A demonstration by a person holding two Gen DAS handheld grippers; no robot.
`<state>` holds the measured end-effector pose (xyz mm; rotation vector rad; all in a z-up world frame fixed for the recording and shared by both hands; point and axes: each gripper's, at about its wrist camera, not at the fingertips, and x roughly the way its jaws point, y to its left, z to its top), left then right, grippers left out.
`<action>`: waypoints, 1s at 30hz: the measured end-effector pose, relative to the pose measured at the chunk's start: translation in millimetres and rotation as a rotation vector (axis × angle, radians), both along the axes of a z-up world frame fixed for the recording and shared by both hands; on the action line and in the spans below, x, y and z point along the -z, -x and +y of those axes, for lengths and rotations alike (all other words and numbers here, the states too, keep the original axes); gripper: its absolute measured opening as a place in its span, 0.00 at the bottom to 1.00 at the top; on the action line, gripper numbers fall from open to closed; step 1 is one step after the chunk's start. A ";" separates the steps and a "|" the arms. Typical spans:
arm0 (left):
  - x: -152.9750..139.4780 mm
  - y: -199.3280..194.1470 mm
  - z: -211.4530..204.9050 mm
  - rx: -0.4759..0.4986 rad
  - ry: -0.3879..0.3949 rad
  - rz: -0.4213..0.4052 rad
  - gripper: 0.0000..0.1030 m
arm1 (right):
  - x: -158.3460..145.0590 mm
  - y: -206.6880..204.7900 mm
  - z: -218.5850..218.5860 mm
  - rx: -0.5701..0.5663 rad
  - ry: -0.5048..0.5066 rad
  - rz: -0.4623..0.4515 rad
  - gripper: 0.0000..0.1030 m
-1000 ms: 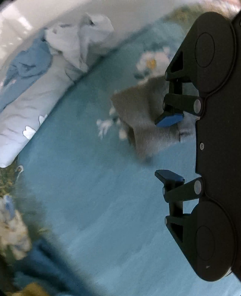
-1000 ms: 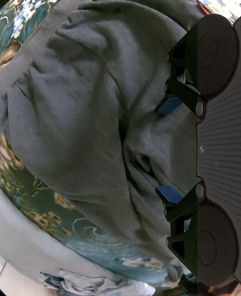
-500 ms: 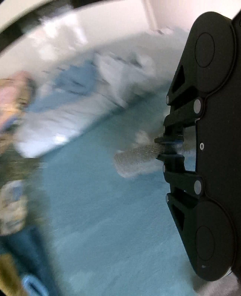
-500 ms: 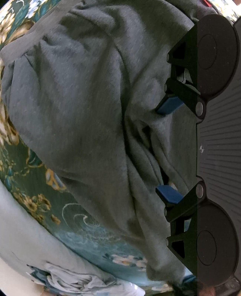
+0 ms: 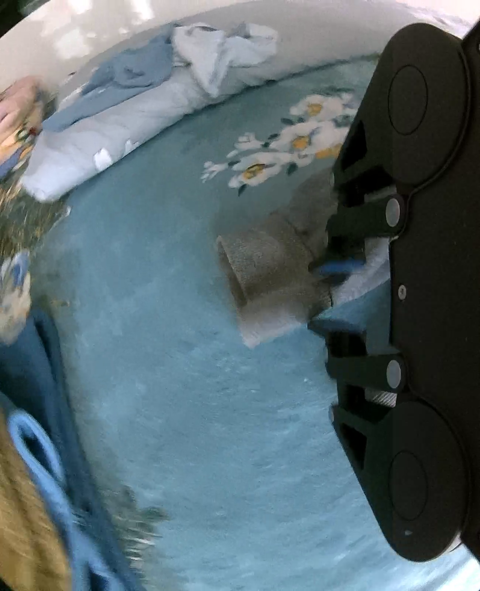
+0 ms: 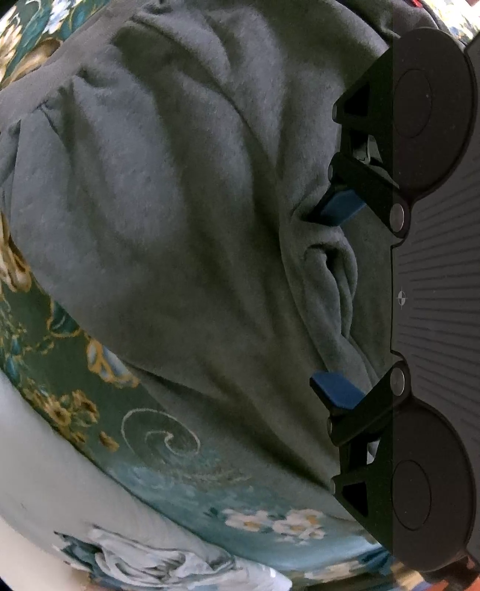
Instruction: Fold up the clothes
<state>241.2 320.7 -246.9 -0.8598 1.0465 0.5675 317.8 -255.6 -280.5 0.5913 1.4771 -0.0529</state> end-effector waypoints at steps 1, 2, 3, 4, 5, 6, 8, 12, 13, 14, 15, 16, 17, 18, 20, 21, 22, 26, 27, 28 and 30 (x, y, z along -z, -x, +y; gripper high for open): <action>-6.5 -3.6 1.1 0.033 -0.030 0.004 0.31 | -0.7 0.1 0.7 -0.001 0.002 -0.001 0.83; -12.7 -6.4 2.7 0.062 -0.056 0.004 0.33 | -1.6 0.2 1.8 -0.005 0.004 -0.002 0.83; -18.9 -9.2 4.3 0.091 -0.082 0.003 0.37 | -2.8 0.3 2.7 -0.008 0.007 -0.005 0.83; -24.6 -12.4 6.2 0.122 -0.106 -0.006 0.38 | -4.1 0.3 3.4 -0.011 0.008 -0.008 0.83; -29.6 -16.1 8.5 0.157 -0.128 -0.030 0.41 | -4.9 0.3 3.6 -0.011 0.009 -0.009 0.83; -32.6 -19.6 11.3 0.194 -0.144 -0.047 0.46 | -5.7 0.1 3.7 -0.009 0.010 -0.010 0.83; -26.3 -35.6 16.3 0.279 -0.153 -0.038 0.47 | -6.7 -0.1 3.9 -0.008 0.013 -0.011 0.83; -3.0 -64.7 23.4 0.459 -0.121 -0.023 0.47 | -7.9 0.3 8.6 -0.015 0.029 -0.011 0.83; 3.6 -69.7 25.2 0.502 -0.107 -0.021 0.47 | -8.6 0.9 10.1 -0.019 0.032 -0.012 0.83; 9.1 -73.6 26.7 0.542 -0.093 -0.019 0.47 | -8.9 1.5 11.2 -0.024 0.036 -0.013 0.83; 12.8 -76.6 28.1 0.581 -0.081 -0.018 0.46 | -9.2 2.0 12.3 -0.028 0.040 -0.014 0.83; 15.4 -79.2 30.2 0.616 -0.076 -0.019 0.46 | -9.2 3.0 12.9 -0.031 0.044 -0.014 0.83; 16.8 -80.0 32.4 0.641 -0.064 -0.026 0.43 | -8.8 3.7 13.5 -0.030 0.046 -0.012 0.83; 17.9 -78.7 34.4 0.655 -0.038 -0.036 0.41 | -8.2 4.5 14.1 -0.028 0.049 -0.010 0.83; 18.9 -77.8 37.9 0.690 0.030 -0.059 0.26 | -8.0 5.7 16.8 -0.031 0.056 -0.008 0.83; 18.9 -77.7 38.5 0.711 0.057 -0.067 0.20 | -7.9 6.3 18.3 -0.032 0.060 -0.007 0.83; 18.9 -77.7 37.5 0.737 0.069 -0.068 0.20 | -8.0 6.8 20.2 -0.036 0.064 -0.006 0.83; 27.2 -76.2 35.8 0.829 0.121 -0.036 0.17 | -8.1 9.1 28.2 -0.051 0.083 -0.002 0.86; 30.3 -76.1 36.1 0.836 0.123 -0.030 0.16 | -7.8 10.0 29.7 -0.052 0.087 0.000 0.86; 33.4 -76.1 36.3 0.843 0.125 -0.024 0.16 | -7.6 10.7 31.4 -0.052 0.093 0.001 0.86; 34.5 -77.5 34.6 0.853 0.123 -0.036 0.22 | -7.5 11.8 34.9 -0.052 0.104 0.004 0.88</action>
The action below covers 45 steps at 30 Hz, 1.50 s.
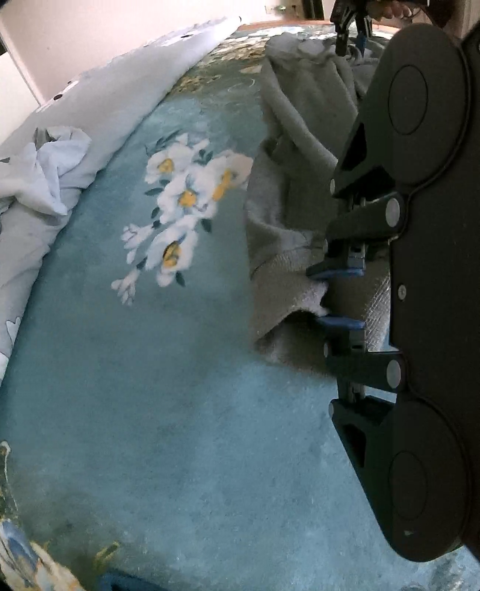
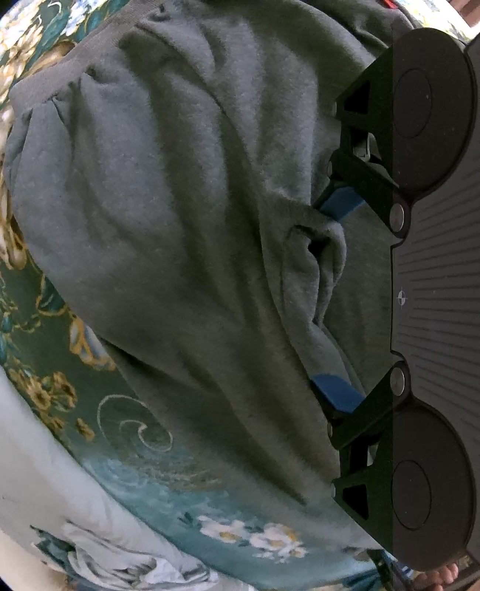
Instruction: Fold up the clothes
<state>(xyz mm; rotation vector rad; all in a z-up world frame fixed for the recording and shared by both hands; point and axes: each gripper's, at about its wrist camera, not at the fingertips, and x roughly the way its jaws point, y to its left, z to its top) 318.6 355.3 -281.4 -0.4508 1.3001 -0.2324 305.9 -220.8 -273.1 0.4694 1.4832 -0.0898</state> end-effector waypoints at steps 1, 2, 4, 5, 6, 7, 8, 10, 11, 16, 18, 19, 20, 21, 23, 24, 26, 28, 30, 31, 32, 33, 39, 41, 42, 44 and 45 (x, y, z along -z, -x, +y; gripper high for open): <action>-0.5 -1.0 -1.3 0.004 0.003 -0.011 0.25 | -0.2 0.7 1.9 -0.001 0.005 0.000 0.88; -1.5 -2.3 -3.7 0.015 0.006 -0.020 0.29 | -0.2 1.3 4.0 -0.005 0.011 0.001 0.89; -5.2 -5.5 -12.7 0.065 0.008 -0.042 0.27 | -0.2 1.8 7.4 -0.013 0.024 0.003 0.89; -8.7 -6.3 -18.5 0.098 0.001 -0.063 0.15 | -0.4 1.8 8.5 -0.013 0.030 0.003 0.89; -12.8 -6.3 -22.6 0.114 -0.002 -0.090 0.04 | -0.6 1.7 9.6 -0.013 0.034 0.004 0.89; -17.5 -5.8 -22.3 0.094 0.013 -0.121 0.04 | -0.6 1.6 10.4 -0.010 0.038 0.004 0.90; -22.8 -4.5 -17.9 0.047 0.046 -0.154 0.04 | -0.8 1.6 11.6 -0.008 0.041 0.006 0.90; -33.4 -2.9 -6.7 -0.066 0.120 -0.219 0.04 | -0.8 1.6 13.9 -0.011 0.047 0.009 0.91; -38.0 -4.2 3.6 -0.158 0.163 -0.251 0.04 | -0.9 1.6 15.2 -0.014 0.051 0.010 0.91; -26.2 -27.1 45.8 -0.568 0.142 -0.231 0.04 | 0.5 2.2 17.7 -0.009 0.062 0.015 0.91; -14.9 -39.0 54.2 -0.645 0.082 -0.181 0.03 | 0.5 2.4 18.4 -0.008 0.065 0.016 0.91; -9.9 -42.2 57.7 -0.671 0.088 -0.161 0.03 | 0.0 2.0 18.4 -0.011 0.065 0.015 0.91; -7.8 -42.7 59.7 -0.691 0.099 -0.153 0.03 | -0.5 1.6 18.4 -0.014 0.066 0.013 0.91; -7.6 -41.5 60.4 -0.701 0.110 -0.152 0.03 | -1.1 1.4 18.1 -0.014 0.065 0.011 0.91; -9.2 -36.0 59.0 -0.693 0.123 -0.147 0.07 | -1.5 1.3 16.7 -0.006 0.060 0.009 0.91; -11.2 -31.1 57.5 -0.678 0.123 -0.140 0.10 | -1.2 0.9 16.5 -0.001 0.059 0.009 0.91; -15.8 -17.6 57.7 -0.667 0.124 -0.136 0.19 | -1.1 0.9 17.4 0.005 0.060 0.010 0.91; -16.2 1.9 57.1 -0.707 0.135 -0.134 0.30 | -1.1 1.2 19.5 0.009 0.064 0.011 0.91; -15.0 22.8 56.0 -0.758 0.150 -0.132 0.32 | -1.1 1.0 20.9 0.010 0.065 0.012 0.92; -12.6 32.4 55.5 -0.785 0.161 -0.127 0.32 | -1.1 1.0 21.4 0.009 0.067 0.012 0.92; -6.9 39.7 54.6 -0.812 0.178 -0.117 0.32 | -1.5 1.0 21.7 0.007 0.068 0.011 0.92; -0.1 44.9 52.5 -0.834 0.200 -0.103 0.32 | -1.8 1.1 21.6 0.007 0.068 0.009 0.92; 25.0 38.1 29.8 -0.877 0.325 -0.092 0.41 | -5.3 3.7 18.2 0.009 0.061 -0.006 0.91; 26.6 32.2 23.4 -0.903 0.330 -0.093 0.42 | -6.9 4.9 17.5 0.016 0.057 -0.013 0.91; 26.8 29.2 20.3 -0.915 0.327 -0.094 0.41 | -7.8 5.5 17.4 0.017 0.056 -0.016 0.91; 26.0 23.8 14.3 -0.935 0.315 -0.097 0.34 | -10.0 6.8 17.2 0.018 0.053 -0.023 0.91; 22.5 22.8 12.2 -0.941 0.297 -0.104 0.09 | -10.8 7.4 17.0 0.018 0.051 -0.027 0.91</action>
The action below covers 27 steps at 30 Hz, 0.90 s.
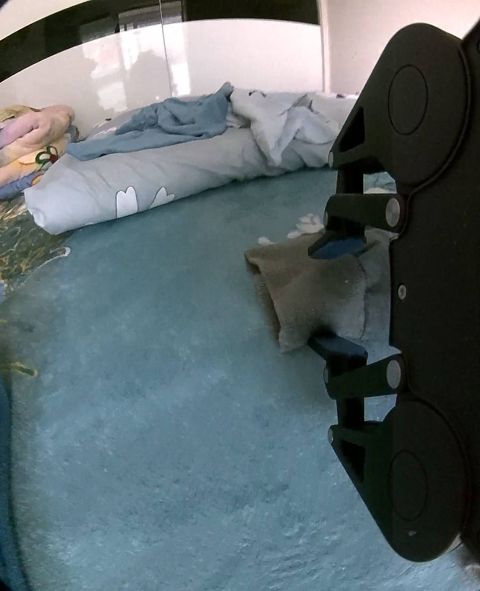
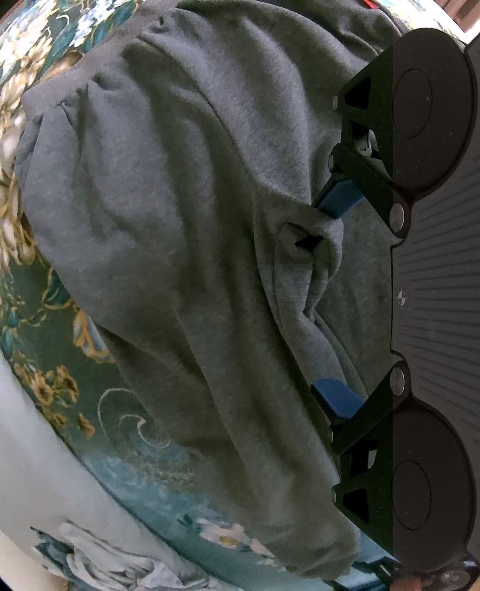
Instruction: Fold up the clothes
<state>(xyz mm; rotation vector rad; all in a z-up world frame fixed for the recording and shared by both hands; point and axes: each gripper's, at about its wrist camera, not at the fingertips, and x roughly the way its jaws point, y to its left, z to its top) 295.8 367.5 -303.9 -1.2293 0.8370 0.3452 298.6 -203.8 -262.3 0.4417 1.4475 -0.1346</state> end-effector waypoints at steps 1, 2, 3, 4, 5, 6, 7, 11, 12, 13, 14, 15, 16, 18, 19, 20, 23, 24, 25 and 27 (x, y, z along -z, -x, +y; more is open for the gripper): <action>-4.1 -0.1 -1.9 -0.012 -0.016 0.000 0.03 | -0.7 0.5 -0.5 0.000 -0.003 -0.003 0.91; -8.2 -0.3 -3.9 -0.024 -0.032 0.000 0.03 | -1.6 1.4 -1.1 0.002 -0.006 -0.005 0.91; -13.5 0.7 -5.2 -0.043 -0.043 -0.006 0.03 | -2.4 2.1 -2.0 0.004 -0.010 -0.008 0.91; -21.2 4.1 -5.2 -0.073 -0.046 -0.018 0.03 | -3.3 2.8 -3.0 0.006 -0.015 -0.010 0.91; -30.8 9.3 -4.3 -0.105 -0.045 -0.033 0.03 | -4.2 3.4 -3.9 0.009 -0.018 -0.012 0.91; -41.2 16.0 -2.9 -0.133 -0.040 -0.054 0.03 | -5.1 4.0 -4.9 0.010 -0.021 -0.015 0.91; -51.8 23.1 -1.8 -0.148 -0.046 -0.069 0.03 | -5.9 4.9 -6.0 0.011 -0.026 -0.018 0.91; -63.2 38.9 -1.7 -0.084 -0.147 0.026 0.03 | -4.0 7.4 -7.7 0.016 -0.041 -0.015 0.91; -58.8 38.7 -2.6 -0.048 -0.182 0.078 0.03 | -2.9 7.6 -7.4 0.017 -0.045 -0.013 0.91; -53.2 39.6 -2.8 -0.026 -0.198 0.121 0.03 | -2.5 7.8 -6.7 0.018 -0.047 -0.012 0.91; -45.9 42.2 -1.7 -0.027 -0.183 0.148 0.04 | -2.8 7.8 -6.2 0.017 -0.050 -0.014 0.91; -38.6 44.7 -0.7 -0.027 -0.169 0.176 0.05 | -3.9 7.9 -5.9 0.013 -0.052 -0.017 0.91; -31.3 47.3 0.4 -0.027 -0.154 0.204 0.06 | -5.7 7.7 -6.0 0.004 -0.054 -0.019 0.91; -27.5 54.8 3.0 -0.040 -0.136 0.218 0.20 | -10.9 6.5 -7.4 -0.013 -0.058 -0.027 0.91; -29.7 58.9 4.4 -0.044 -0.139 0.218 0.23 | -13.8 5.6 -8.4 -0.023 -0.061 -0.032 0.91; -35.0 61.6 5.7 -0.036 -0.161 0.222 0.27 | -16.9 3.0 -9.4 -0.034 -0.062 -0.040 0.91; -53.6 59.1 10.0 0.055 -0.256 0.205 0.34 | -25.8 -7.3 -11.4 -0.078 -0.064 -0.069 0.89; -59.1 53.2 11.6 0.105 -0.286 0.191 0.36 | -28.6 -12.2 -10.9 -0.101 -0.065 -0.082 0.88; -63.0 45.7 13.1 0.158 -0.313 0.177 0.37 | -31.1 -20.3 -8.3 -0.136 -0.063 -0.097 0.87; -65.3 21.7 14.0 0.284 -0.340 0.155 0.43 | -35.5 -36.9 0.3 -0.214 -0.053 -0.132 0.83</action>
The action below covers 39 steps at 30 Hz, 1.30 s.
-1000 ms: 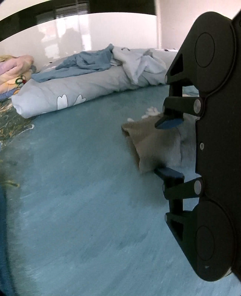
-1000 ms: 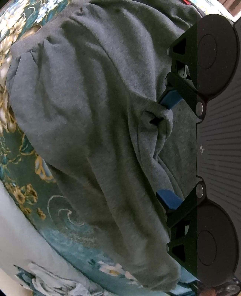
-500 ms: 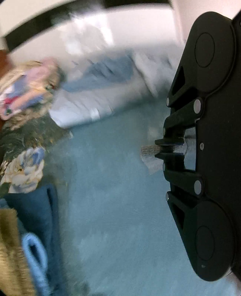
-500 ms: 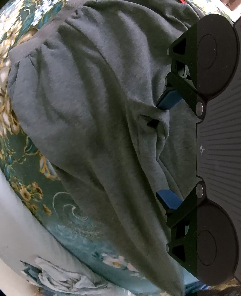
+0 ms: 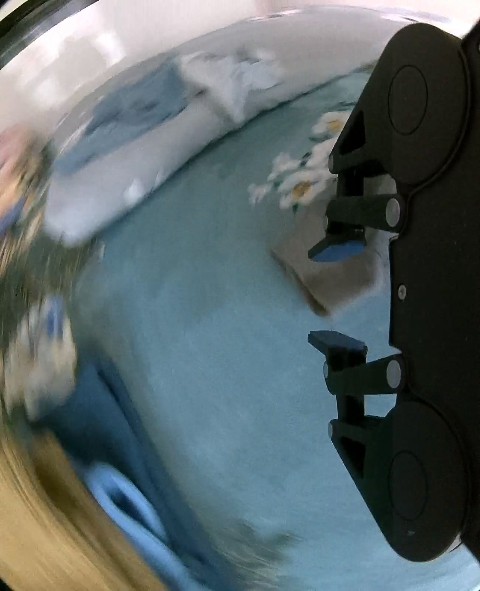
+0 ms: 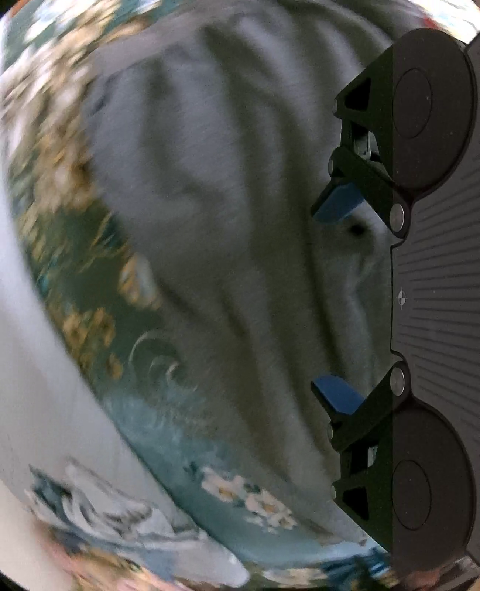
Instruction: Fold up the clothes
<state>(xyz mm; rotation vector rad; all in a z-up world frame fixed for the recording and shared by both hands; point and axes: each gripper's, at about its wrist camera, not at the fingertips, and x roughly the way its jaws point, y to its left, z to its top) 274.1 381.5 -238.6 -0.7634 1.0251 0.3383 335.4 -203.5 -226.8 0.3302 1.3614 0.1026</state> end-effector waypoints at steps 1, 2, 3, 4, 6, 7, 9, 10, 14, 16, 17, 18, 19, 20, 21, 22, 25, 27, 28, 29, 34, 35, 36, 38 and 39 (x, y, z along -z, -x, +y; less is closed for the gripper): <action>1.0 -14.1 -1.0 0.077 0.001 0.001 0.45 | -2.5 -9.7 8.1 -0.055 0.010 -0.025 0.82; 2.5 -27.6 -4.1 0.157 0.000 0.001 0.46 | -5.0 -19.6 16.8 -0.113 0.021 -0.050 0.79; 4.8 -41.0 -8.0 0.244 -0.005 0.004 0.48 | -7.6 -29.4 25.5 -0.170 0.032 -0.076 0.77; 7.9 -51.6 -13.5 0.336 -0.020 0.016 0.49 | -10.4 -37.4 39.1 -0.255 0.053 -0.108 0.75; 12.7 -63.4 -22.3 0.464 -0.088 0.039 0.50 | -13.5 -46.9 66.2 -0.417 0.107 -0.161 0.74; 14.8 -66.1 -25.1 0.511 -0.125 0.047 0.50 | -13.8 -50.5 81.0 -0.507 0.131 -0.186 0.74; 21.2 -68.5 -21.4 0.556 -0.141 0.054 0.50 | -12.3 -56.1 102.4 -0.638 0.157 -0.213 0.72; 24.7 -70.4 -17.8 0.569 -0.136 0.061 0.50 | -9.3 -59.0 113.7 -0.696 0.164 -0.217 0.72; 33.9 -70.3 0.0 0.568 -0.068 0.057 0.50 | 3.7 -65.2 146.3 -0.836 0.167 -0.212 0.66; 32.4 -69.6 2.2 0.580 -0.039 0.022 0.48 | 9.6 -66.1 160.0 -0.885 0.168 -0.211 0.63; 31.2 -69.5 2.2 0.589 -0.028 0.007 0.48 | 11.8 -65.9 166.4 -0.906 0.165 -0.210 0.63; 30.3 -70.4 1.6 0.600 -0.016 -0.001 0.48 | 13.9 -65.8 172.8 -0.928 0.162 -0.208 0.63; 29.9 -72.0 0.3 0.612 -0.010 -0.003 0.48 | 15.4 -65.8 178.2 -0.948 0.160 -0.211 0.63; 30.0 -73.7 -0.9 0.624 -0.011 -0.002 0.47 | 16.9 -65.9 183.3 -0.969 0.159 -0.215 0.63; 30.0 -75.1 -1.6 0.637 -0.008 -0.002 0.47 | 17.9 -66.1 188.4 -0.992 0.159 -0.218 0.63; 29.5 -76.1 -1.3 0.648 0.000 -0.006 0.47 | 19.1 -66.9 193.9 -1.017 0.160 -0.221 0.63; 26.1 -77.5 0.8 0.670 0.014 -0.024 0.41 | 24.2 -72.3 208.6 -1.067 0.167 -0.230 0.63; 22.1 -76.9 2.4 0.680 0.026 -0.048 0.37 | 28.9 -77.7 217.3 -1.082 0.168 -0.223 0.63; 20.2 -76.3 2.7 0.686 0.032 -0.056 0.37 | 31.3 -80.3 221.6 -1.089 0.169 -0.220 0.63; 19.1 -75.9 2.5 0.693 0.033 -0.060 0.37 | 33.2 -82.5 225.0 -1.090 0.166 -0.217 0.63; 16.1 -71.0 3.4 0.710 0.043 -0.070 0.37 | 36.3 -85.5 239.4 -1.090 0.127 -0.206 0.63; 16.8 -70.0 5.0 0.705 0.056 -0.072 0.38 | 37.7 -84.8 241.3 -1.100 0.127 -0.203 0.63; 19.9 -69.4 7.8 0.691 0.069 -0.066 0.38 | 39.2 -84.1 243.2 -1.111 0.128 -0.199 0.63; 28.7 -68.0 14.5 0.660 0.081 -0.044 0.38 | 42.5 -83.8 246.4 -1.126 0.134 -0.192 0.63; 32.3 -67.3 17.7 0.644 0.093 -0.042 0.38 | 43.4 -83.7 247.3 -1.129 0.133 -0.188 0.63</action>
